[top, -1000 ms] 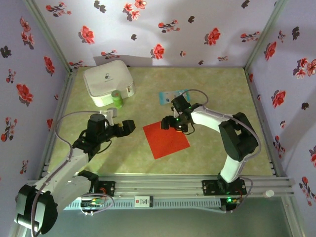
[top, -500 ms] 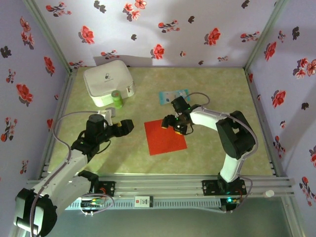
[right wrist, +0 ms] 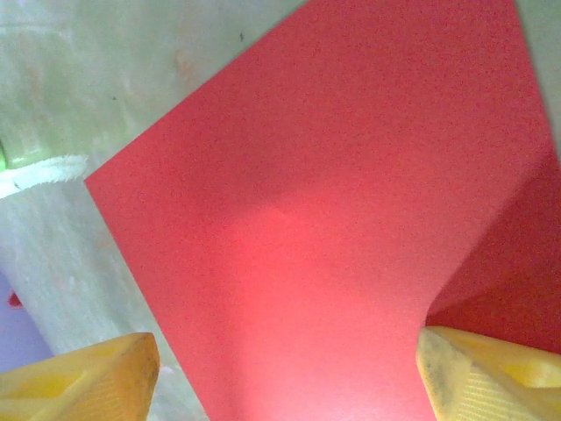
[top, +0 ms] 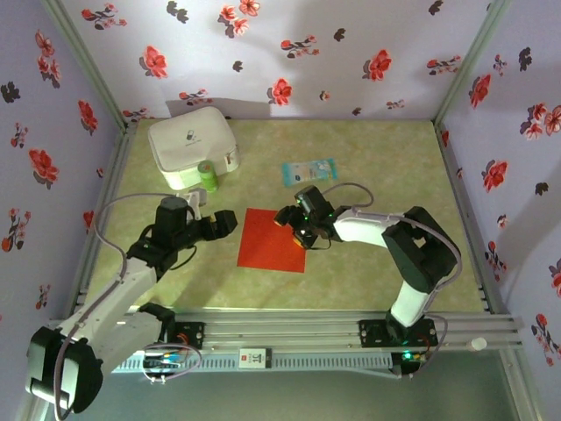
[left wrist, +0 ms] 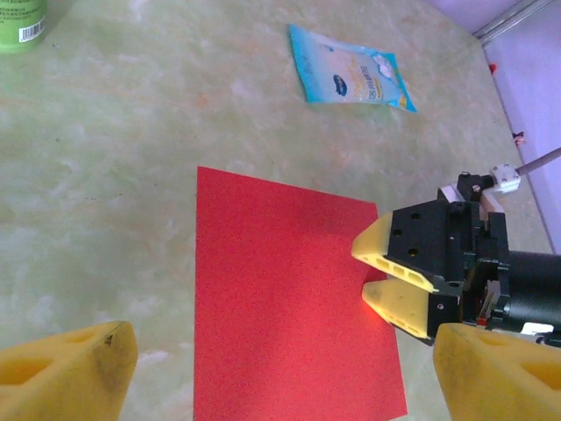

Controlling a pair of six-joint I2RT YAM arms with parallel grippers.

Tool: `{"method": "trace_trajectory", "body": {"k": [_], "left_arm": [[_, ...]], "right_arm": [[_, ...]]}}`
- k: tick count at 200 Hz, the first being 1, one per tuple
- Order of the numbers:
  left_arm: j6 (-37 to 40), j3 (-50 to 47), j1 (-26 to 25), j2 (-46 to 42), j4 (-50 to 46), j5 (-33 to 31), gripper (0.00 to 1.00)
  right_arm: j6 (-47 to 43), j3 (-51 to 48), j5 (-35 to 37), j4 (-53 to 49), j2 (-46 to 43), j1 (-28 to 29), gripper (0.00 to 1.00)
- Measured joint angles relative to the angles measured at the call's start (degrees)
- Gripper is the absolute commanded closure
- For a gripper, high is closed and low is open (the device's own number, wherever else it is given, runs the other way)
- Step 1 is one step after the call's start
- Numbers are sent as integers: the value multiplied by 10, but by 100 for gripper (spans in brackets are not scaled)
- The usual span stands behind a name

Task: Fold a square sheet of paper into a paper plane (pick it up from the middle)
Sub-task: Move the square sheet of paper to the center of the table, then first fold the square sheet of paper in half at the center of the table.

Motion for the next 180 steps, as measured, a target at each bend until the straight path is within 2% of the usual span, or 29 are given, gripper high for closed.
{"method": "trace_trajectory", "body": {"k": [22,39,74,103,132,162,180], "left_arm": [[4,37,-17,19,-30,-11,20],[6,73,-44,47,-65,-43,25],[14,183,-126,170,-147,-116,25],[22,266,-186,287,-187,-149,30],[17,334,-222,385,-216,-164,35],[-4,404,-245,471,-248,-184,34],[-16,430,-248,502,-270,-188,33]], "right_arm": [[-12,-16,3,-14,-28,0,18],[-24,-30,24,-28,-72,0,17],[-49,-88,108,-50,-209,-8,15],[-75,-163,140,-68,-308,-72,12],[-140,-228,124,-69,-364,-145,9],[-205,-240,87,-71,-374,-160,1],[-233,-240,69,-71,-381,-161,1]]}}
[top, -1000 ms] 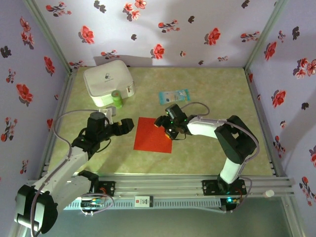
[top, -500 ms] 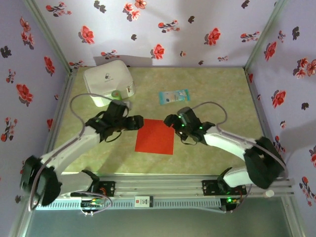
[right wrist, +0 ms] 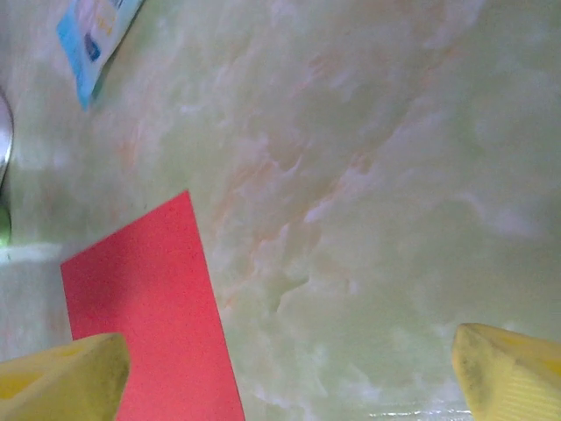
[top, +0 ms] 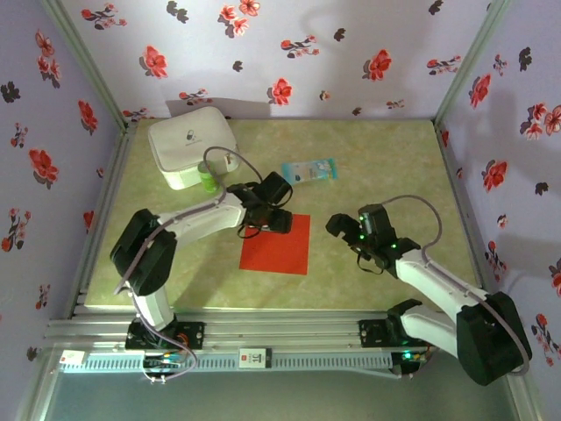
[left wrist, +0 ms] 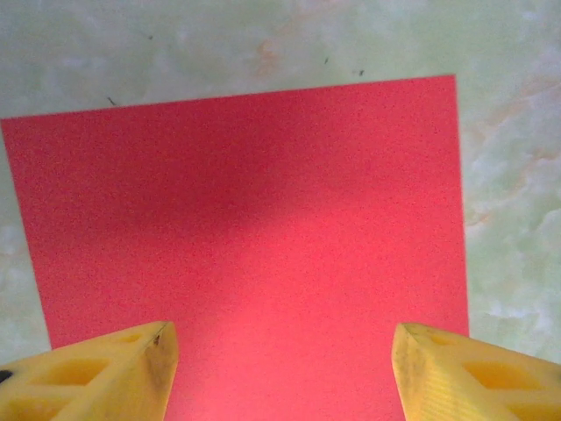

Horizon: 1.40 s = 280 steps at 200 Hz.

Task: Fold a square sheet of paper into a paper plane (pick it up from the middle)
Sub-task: First fold the square sheet of paper in half at the center of the table.

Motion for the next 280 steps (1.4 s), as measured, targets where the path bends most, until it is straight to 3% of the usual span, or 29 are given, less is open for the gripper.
{"method": "trace_trajectory", "body": {"k": [68,115,280], "left_arm": [[-37,49,-3,56,-68,0,24],[-61,66,-18,96,-76,10,23],[-90,74,-20,134,-89,5,20]], "right_arm": [[-53,0,-35,0,-17,-1,1],[-70,2,-37,-5,-17,-1,1],[-40,6,-80,9,30,-2,1]]}}
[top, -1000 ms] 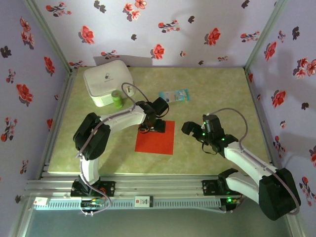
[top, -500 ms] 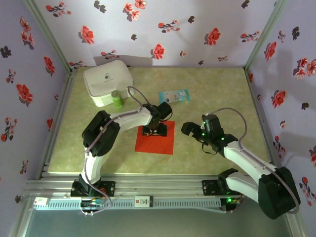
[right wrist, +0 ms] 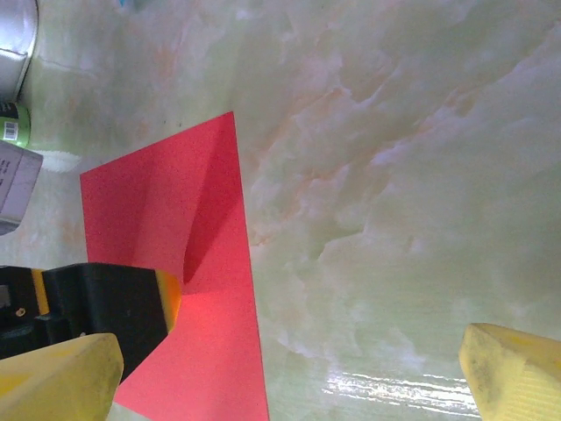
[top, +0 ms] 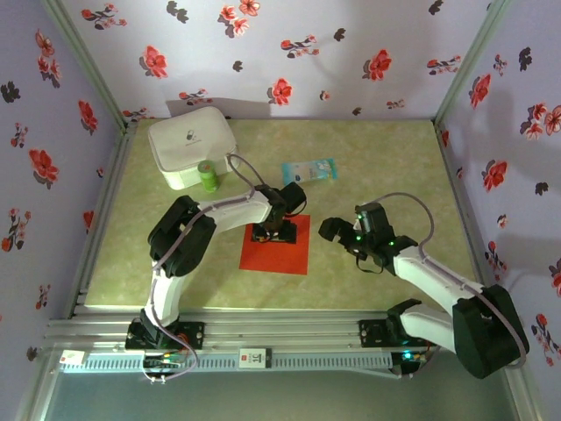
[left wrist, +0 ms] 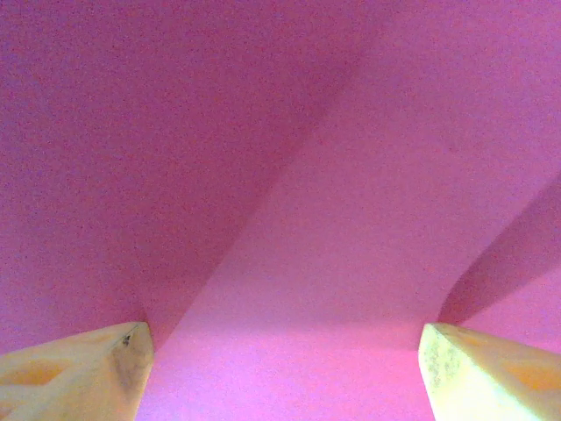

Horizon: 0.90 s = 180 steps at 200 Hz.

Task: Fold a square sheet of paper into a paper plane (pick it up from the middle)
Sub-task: First fold the square sheet of paper in half at the center of the table.

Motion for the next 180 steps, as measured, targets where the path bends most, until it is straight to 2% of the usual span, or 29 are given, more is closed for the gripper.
{"method": "trace_trajectory", "body": {"k": [180], "left_arm": [[0,0,-4,5,-1,-10,25]], "right_arm": [[0,13,28,-29,-47,0,1]]}}
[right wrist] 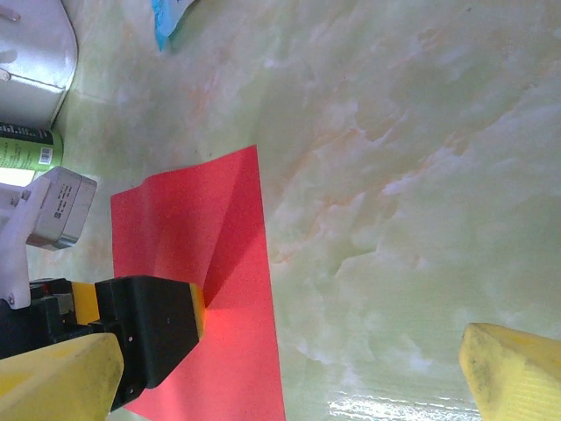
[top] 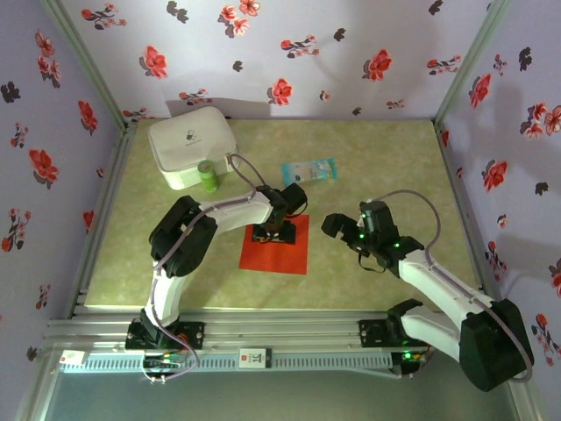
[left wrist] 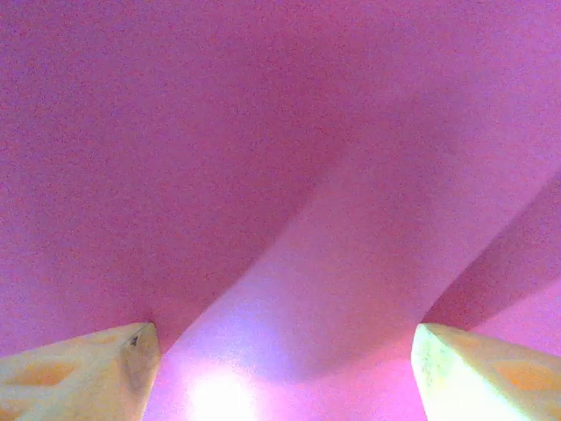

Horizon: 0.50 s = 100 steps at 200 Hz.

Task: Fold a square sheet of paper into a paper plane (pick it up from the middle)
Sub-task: First fold the square sheet of paper in half at the center of the table.

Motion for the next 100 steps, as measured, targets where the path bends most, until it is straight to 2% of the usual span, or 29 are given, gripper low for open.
{"method": "trace_trajectory", "body": {"k": [42,70,100], "left_arm": [[5,0,-1,0,2,-5,28],[9,0,-2,0,8,-9,34],[13,-13,-3,-9,32,-16,45]], "right_arm": [[4,2,5,-11,0,0,1],[7,15,20,-33,3,0,1],[15,24,33,-45,4,0,1]]}}
